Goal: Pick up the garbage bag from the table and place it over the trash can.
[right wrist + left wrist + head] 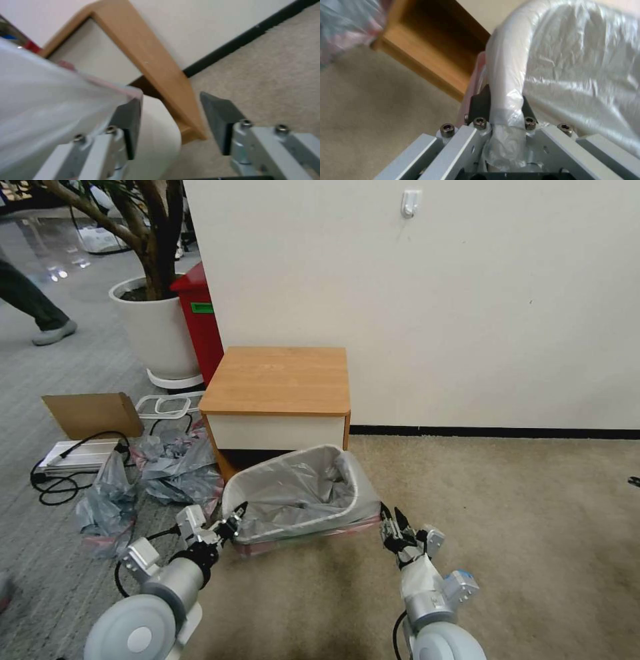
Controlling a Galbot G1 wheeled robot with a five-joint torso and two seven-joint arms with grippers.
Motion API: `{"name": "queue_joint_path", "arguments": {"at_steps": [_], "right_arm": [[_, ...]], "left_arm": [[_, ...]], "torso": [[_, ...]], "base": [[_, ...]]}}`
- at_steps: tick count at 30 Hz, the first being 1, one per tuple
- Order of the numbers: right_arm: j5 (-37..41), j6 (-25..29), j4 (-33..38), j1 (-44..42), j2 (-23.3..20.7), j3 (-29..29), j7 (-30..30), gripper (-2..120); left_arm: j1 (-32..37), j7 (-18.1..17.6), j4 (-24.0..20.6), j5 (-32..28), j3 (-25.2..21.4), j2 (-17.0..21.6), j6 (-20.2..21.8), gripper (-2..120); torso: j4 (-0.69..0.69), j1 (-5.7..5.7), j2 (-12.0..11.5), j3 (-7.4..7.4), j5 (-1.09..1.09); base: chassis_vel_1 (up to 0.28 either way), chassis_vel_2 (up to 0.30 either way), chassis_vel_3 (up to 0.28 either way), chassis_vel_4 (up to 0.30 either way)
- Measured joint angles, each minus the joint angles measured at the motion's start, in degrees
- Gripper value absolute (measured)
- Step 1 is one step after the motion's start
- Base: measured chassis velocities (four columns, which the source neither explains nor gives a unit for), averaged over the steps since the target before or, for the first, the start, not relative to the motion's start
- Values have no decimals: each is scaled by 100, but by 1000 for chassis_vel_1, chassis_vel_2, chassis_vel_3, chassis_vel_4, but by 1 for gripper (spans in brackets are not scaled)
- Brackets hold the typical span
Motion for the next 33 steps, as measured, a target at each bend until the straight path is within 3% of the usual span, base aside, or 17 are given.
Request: {"name": "queue_joint_path", "arguments": {"at_steps": [10, 14, 18, 20, 22, 23, 25, 26, 28, 32, 33], "right_arm": [[597, -143, 450, -89, 0, -48, -207, 86], [-76, 278, 657, -115, -31, -26, -234, 98], [-1351, 788, 923, -60, -428, -45, -450, 94], [-2257, 1080, 1101, 24, -837, -127, -611, 84], [-2410, 1130, 1127, 41, -912, -141, -645, 83], [-2985, 1293, 1205, 108, -1172, -185, -801, 76], [-3614, 1436, 1282, 210, -1447, -231, -1033, 68], [-3614, 1436, 1282, 210, -1447, -231, -1033, 68], [-4556, 1475, 1382, 441, -1972, -384, -1504, 54], [-4857, 1314, 1412, 620, -2320, -574, -1778, 46], [-4910, 992, 1440, 758, -2593, -816, -1968, 39]], "left_arm": [[-38, -43, 247, 452, 105, 16, -15, 3], [33, 57, 304, 1158, 239, 105, -26, 3], [161, 353, 137, 2102, 415, 306, 22, 3], [237, 634, 11, 2888, 520, 442, 55, 3], [243, 671, 1, 3001, 530, 456, 55, 3], [268, 833, -17, 3580, 583, 529, 2, 3], [291, 971, -14, 4157, 629, 603, -126, 3], [291, 971, -14, 4157, 629, 603, -126, 3], [366, 1155, -40, 4823, 717, 709, -277, 3], [402, 1215, -118, 5148, 796, 732, -323, 3], [413, 1242, -183, 5392, 894, 726, -364, 3]], "torso": [[0, 0, 0, 0, 0], [0, 0, 0, 0, 0], [0, 0, 0, 0, 0], [0, 0, 0, 0, 0], [0, 0, 0, 0, 1], [0, 0, 0, 0, 1], [0, 0, 0, 0, 0], [0, 0, 0, 0, 0], [0, 0, 0, 0, 0], [1, 0, 0, 0, 0], [0, 0, 0, 0, 1]], "base": [[0, 0, 0, 0], [0, 0, 0, 0], [0, 0, 0, 0], [0, 0, 0, 0], [0, 0, 0, 0], [0, 0, 0, 0], [0, 0, 0, 0], [0, 0, 0, 0], [0, 0, 0, 0], [0, 0, 0, 0], [0, 0, 0, 0]]}}
